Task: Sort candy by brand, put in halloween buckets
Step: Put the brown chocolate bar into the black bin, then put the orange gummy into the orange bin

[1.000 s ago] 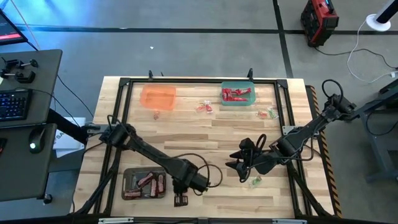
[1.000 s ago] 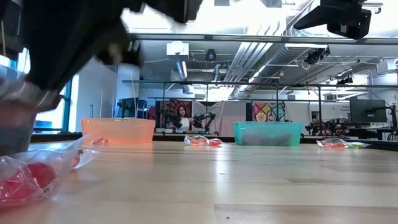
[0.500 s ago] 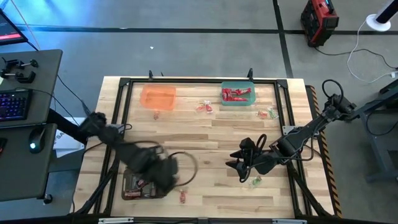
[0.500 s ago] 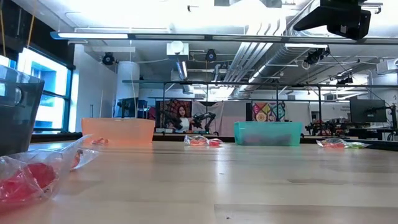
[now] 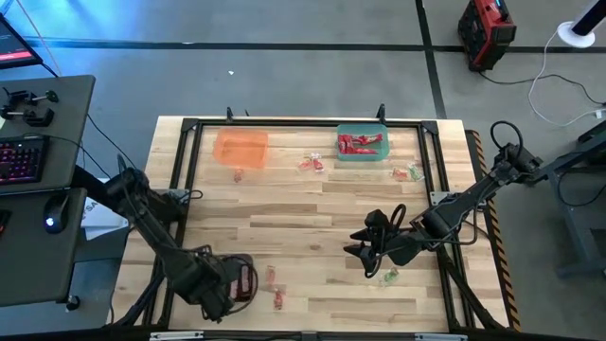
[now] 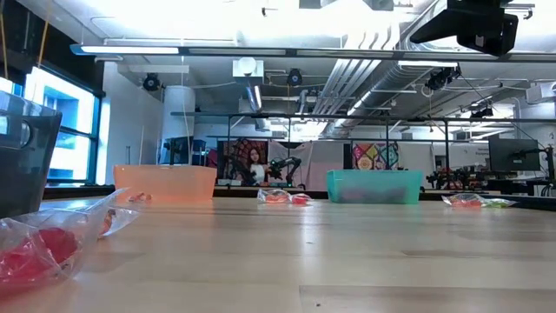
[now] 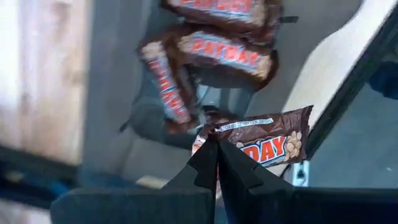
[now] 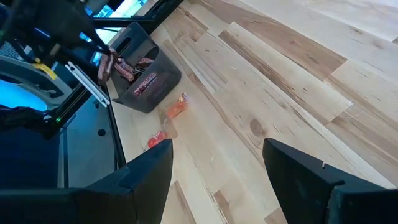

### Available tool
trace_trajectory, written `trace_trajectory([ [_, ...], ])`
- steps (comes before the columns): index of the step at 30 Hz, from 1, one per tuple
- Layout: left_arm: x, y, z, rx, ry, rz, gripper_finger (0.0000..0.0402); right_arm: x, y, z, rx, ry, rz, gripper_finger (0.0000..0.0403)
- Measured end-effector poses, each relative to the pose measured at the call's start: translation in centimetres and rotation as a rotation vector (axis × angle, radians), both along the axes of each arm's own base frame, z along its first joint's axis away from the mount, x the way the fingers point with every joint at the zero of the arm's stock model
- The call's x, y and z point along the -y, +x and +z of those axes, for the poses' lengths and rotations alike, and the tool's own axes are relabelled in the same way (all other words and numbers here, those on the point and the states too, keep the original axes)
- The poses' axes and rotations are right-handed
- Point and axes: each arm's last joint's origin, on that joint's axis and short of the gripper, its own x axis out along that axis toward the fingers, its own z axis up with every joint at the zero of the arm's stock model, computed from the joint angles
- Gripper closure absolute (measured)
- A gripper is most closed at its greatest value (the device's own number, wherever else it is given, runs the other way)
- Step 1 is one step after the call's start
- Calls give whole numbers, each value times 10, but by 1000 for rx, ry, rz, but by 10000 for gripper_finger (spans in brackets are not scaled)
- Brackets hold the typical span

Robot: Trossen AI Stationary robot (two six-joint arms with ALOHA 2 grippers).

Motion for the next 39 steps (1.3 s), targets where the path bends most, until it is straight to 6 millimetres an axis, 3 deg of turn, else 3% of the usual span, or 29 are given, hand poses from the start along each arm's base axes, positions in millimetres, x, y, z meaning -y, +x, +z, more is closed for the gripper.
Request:
trace_trajectory([
  [7,-8,5,-13,-7,5,-2,383,0,0,0,0,0,0,161],
  [15,-17,11,-7,-12,-36,-26,287,-1,0,0,-10,10,23,161],
  [20,-38,6,25,78,-106,36,232,-1,0,0,-5,21,20,161],
  [25,-72,-7,71,400,-80,137,210,-6,5,10,102,106,18,161],
  [28,-94,-6,89,562,-34,173,209,-9,9,18,189,141,34,161],
  [33,-127,19,93,666,43,86,209,-7,14,28,302,170,-39,161],
  [36,-145,43,78,762,11,23,209,2,19,28,317,195,-132,161],
  [39,-163,67,60,906,-140,10,209,18,26,25,287,207,-187,161],
])
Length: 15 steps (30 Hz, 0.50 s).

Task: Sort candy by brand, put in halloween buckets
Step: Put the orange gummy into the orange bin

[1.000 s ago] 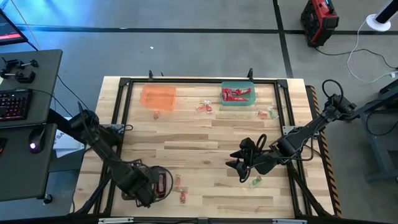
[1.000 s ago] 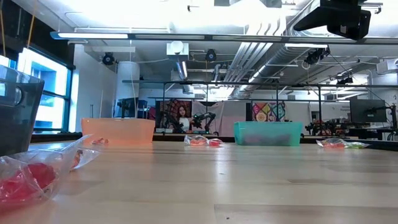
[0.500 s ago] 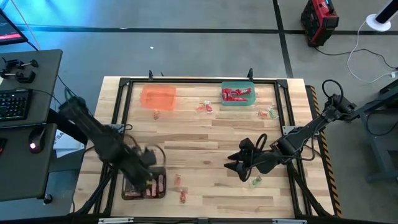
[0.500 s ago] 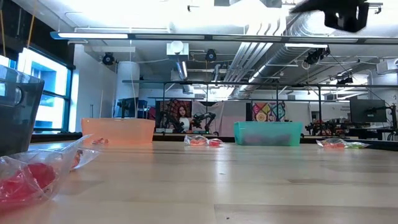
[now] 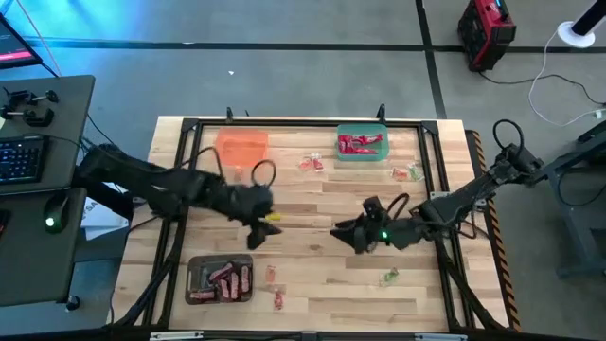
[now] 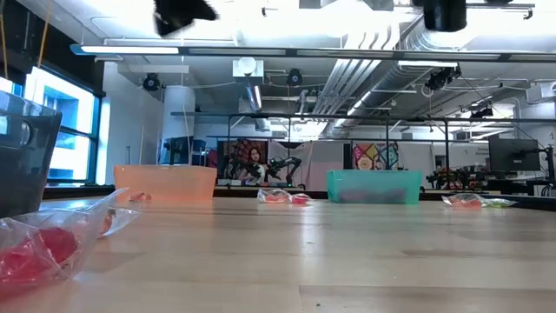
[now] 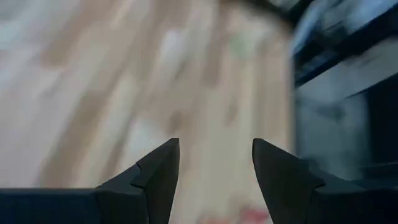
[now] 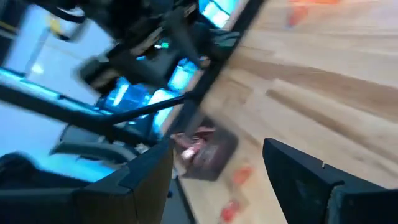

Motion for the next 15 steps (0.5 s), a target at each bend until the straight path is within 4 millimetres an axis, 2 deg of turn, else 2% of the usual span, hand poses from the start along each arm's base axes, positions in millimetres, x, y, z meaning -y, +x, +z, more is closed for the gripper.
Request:
trace_trajectory([
  [3,-20,10,-18,71,-116,1,209,20,6,-5,-90,15,-24,161],
  [7,-49,6,-36,61,-117,109,209,52,8,-13,-290,1,-57,161],
  [11,-71,5,-56,73,-171,222,209,92,-4,-31,-618,-45,-44,161],
  [15,-87,6,-61,193,-267,347,209,138,-27,-44,-956,-88,17,161],
])
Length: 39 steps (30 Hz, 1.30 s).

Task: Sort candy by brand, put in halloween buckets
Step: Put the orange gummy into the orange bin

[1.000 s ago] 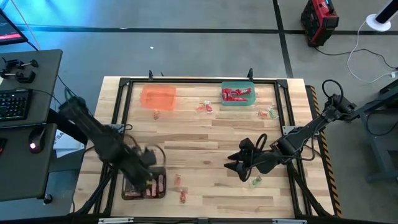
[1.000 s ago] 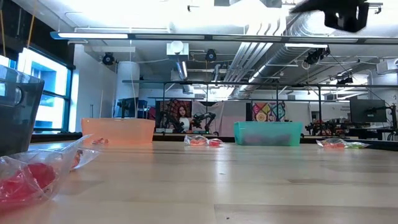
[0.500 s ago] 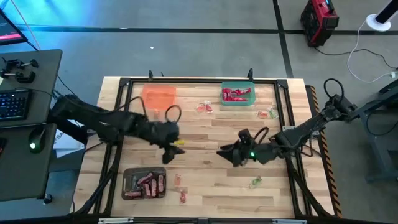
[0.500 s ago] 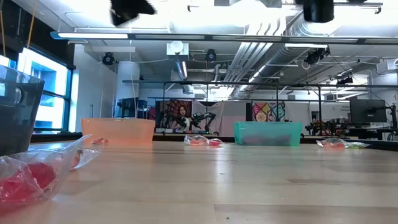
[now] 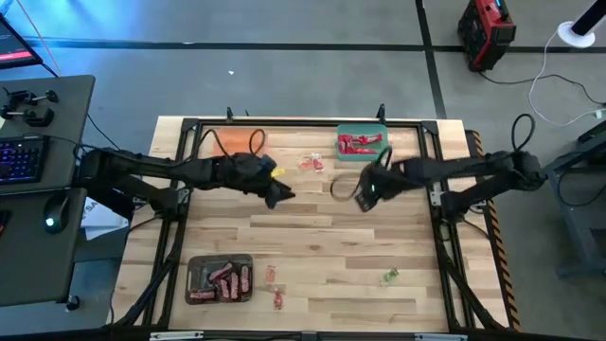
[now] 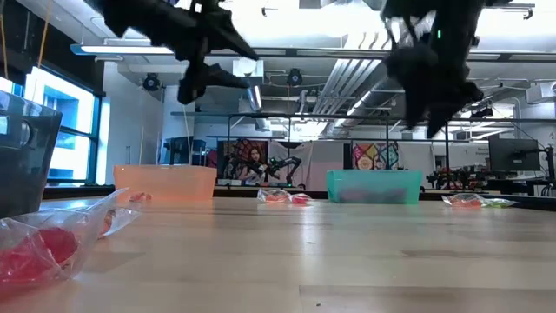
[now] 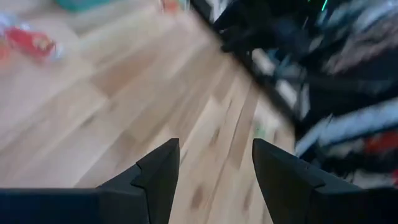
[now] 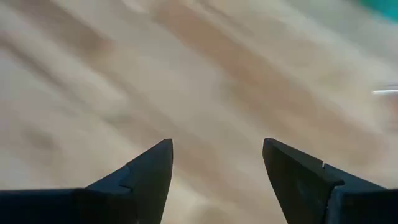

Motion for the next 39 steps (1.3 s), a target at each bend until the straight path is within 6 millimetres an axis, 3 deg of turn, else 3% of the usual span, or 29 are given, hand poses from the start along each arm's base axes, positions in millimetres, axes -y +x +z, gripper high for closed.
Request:
trace_trajectory([
  [7,-12,5,15,210,13,141,209,89,-35,-16,-196,66,-14,161],
  [13,-24,5,20,263,47,162,209,126,-52,-41,-360,140,-38,161],
  [25,-48,-9,33,316,91,28,209,139,-42,-83,-605,159,226,161],
  [34,-53,-25,50,384,119,-10,209,147,-34,-105,-652,144,245,163],
  [39,-54,-30,56,407,147,0,209,148,-33,-106,-647,134,252,216],
])
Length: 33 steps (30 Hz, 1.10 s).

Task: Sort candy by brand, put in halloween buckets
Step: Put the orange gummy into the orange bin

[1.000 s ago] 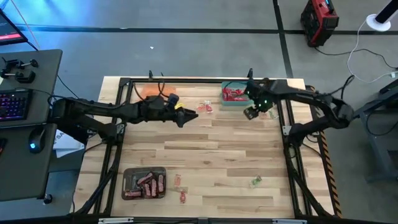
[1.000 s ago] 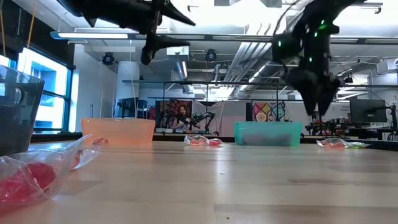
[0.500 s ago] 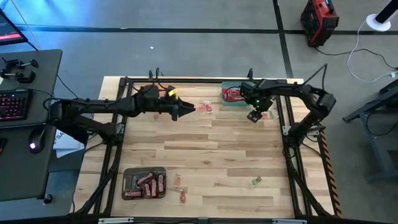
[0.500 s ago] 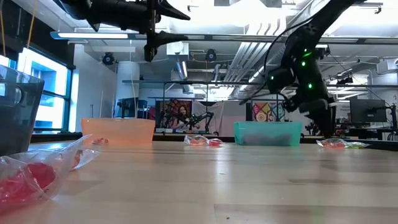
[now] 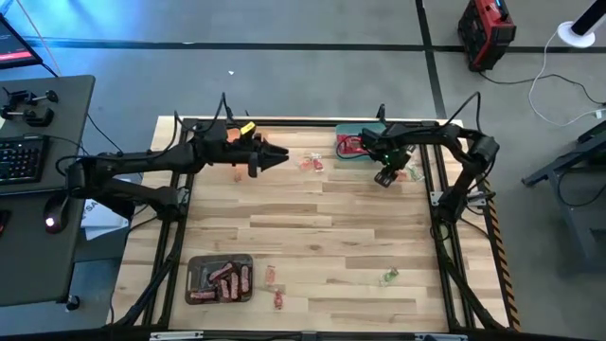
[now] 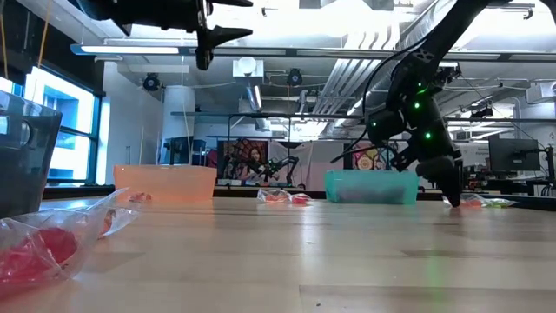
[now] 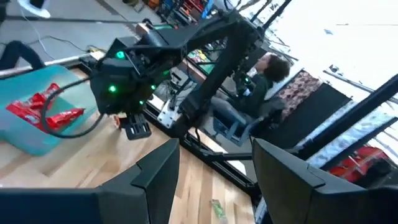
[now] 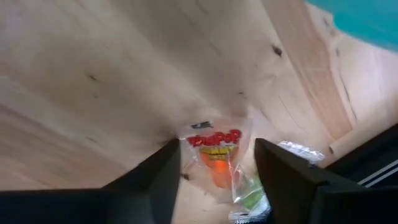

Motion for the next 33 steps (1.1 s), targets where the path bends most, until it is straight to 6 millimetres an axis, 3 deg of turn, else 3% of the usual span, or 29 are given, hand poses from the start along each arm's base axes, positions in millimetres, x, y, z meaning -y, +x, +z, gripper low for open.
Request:
trace_trajectory([
  [8,0,0,0,3,-34,13,209,-3,0,0,-21,10,10,386],
  [12,1,-4,5,26,-45,14,209,-13,1,10,-14,5,29,384],
  [17,4,-14,17,74,-39,14,209,-35,0,39,43,-37,34,396],
  [20,6,-23,26,114,-14,23,209,-53,0,62,198,-36,-12,398],
  [24,8,-33,36,157,30,61,209,-75,13,93,555,-38,-18,400],
  [29,10,-40,41,189,-19,98,209,-104,51,125,1061,12,97,401],
  [33,12,-45,51,280,-145,78,209,-128,87,135,1331,7,235,402],
])
